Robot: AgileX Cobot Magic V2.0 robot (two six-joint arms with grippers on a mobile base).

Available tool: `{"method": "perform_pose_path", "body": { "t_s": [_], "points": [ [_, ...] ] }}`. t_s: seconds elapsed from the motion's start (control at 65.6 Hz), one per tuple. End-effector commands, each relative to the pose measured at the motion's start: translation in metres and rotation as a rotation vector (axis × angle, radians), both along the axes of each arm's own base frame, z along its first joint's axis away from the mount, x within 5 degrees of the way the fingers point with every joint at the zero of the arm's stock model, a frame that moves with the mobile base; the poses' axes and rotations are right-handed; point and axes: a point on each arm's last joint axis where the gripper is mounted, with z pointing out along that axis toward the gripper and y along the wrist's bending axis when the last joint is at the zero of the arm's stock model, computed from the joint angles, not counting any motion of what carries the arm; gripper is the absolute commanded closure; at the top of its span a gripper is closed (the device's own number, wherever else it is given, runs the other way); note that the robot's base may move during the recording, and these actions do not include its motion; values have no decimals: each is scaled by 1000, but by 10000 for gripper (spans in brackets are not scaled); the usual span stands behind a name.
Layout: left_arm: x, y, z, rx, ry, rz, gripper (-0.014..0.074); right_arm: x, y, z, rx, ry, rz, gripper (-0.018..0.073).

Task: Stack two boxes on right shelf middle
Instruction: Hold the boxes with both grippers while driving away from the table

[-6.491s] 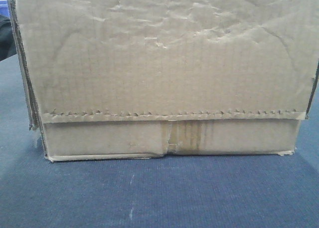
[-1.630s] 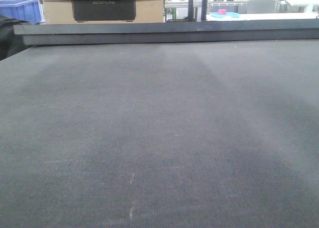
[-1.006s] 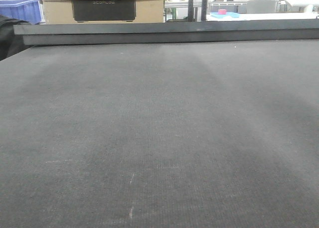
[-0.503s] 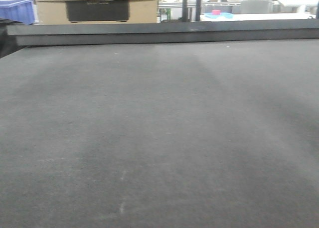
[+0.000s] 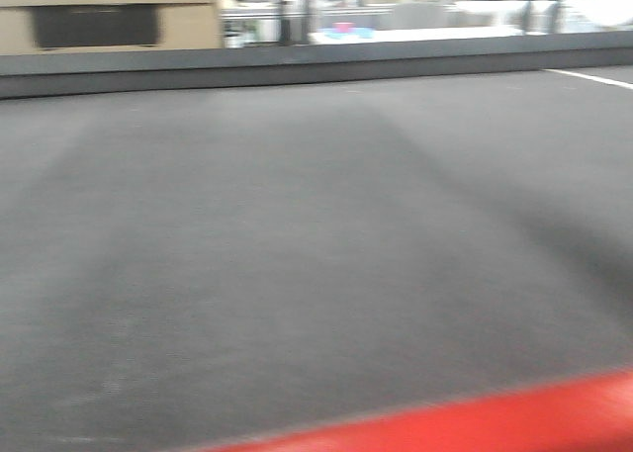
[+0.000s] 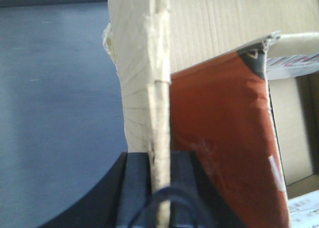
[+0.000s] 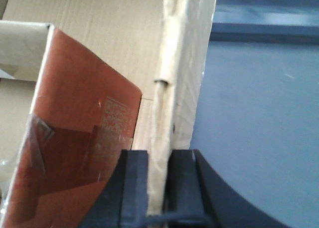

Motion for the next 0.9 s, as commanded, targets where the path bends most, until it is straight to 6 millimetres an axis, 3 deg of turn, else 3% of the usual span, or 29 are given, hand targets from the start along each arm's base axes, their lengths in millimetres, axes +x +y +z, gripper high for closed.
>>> {"method": "perform_pose_path", "body": {
  "t_s": [0.0,0.884],
  "points": [
    [-4,9,10,32,-76,55,708,-5,-8,12,-22,-101,-46,712],
    [-4,9,10,32,-76,55,708,-5,-8,12,-22,-101,-46,712]
  ]
}}
